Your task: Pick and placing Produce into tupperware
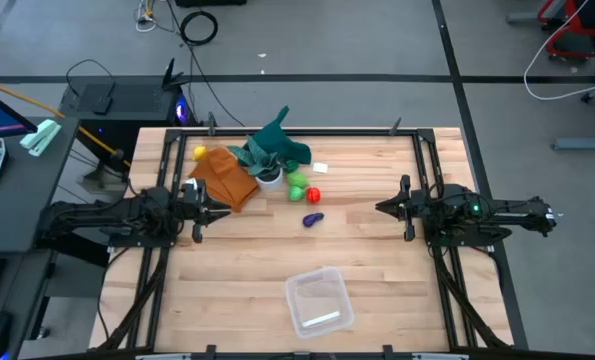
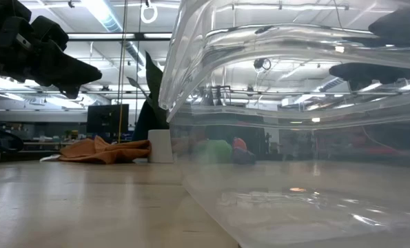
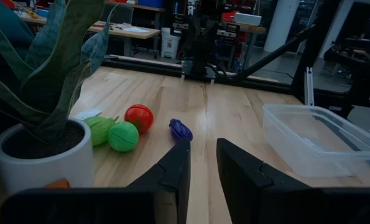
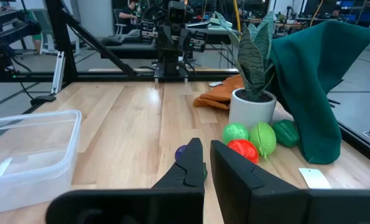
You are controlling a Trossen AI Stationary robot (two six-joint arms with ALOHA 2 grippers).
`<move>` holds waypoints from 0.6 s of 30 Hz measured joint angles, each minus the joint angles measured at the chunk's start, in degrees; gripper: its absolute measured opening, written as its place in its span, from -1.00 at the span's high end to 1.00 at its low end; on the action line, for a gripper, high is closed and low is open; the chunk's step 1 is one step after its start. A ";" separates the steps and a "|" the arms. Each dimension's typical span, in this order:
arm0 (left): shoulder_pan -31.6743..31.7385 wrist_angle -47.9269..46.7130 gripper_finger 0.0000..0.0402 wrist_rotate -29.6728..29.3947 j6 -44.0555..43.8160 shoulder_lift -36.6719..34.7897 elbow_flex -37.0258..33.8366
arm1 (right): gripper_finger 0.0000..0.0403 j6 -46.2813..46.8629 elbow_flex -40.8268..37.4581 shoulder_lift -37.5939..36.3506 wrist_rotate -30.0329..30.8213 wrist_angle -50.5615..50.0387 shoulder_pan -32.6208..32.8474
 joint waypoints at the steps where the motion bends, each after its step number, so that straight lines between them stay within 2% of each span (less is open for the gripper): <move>1: 0.00 0.02 0.57 0.00 0.00 -0.01 0.01 | 1.00 0.00 0.02 0.00 0.00 0.00 0.00; 7: 0.00 0.17 0.59 0.00 -0.02 0.00 0.01 | 1.00 0.02 -0.15 0.00 0.04 1.31 0.02; 13: 0.00 0.82 0.57 -0.20 -0.07 0.00 0.02 | 1.00 0.04 -0.17 -0.02 0.04 7.03 0.01; 18: 0.00 5.31 0.58 -2.78 -0.07 0.00 0.01 | 1.00 0.07 -0.15 -0.02 0.04 11.42 0.01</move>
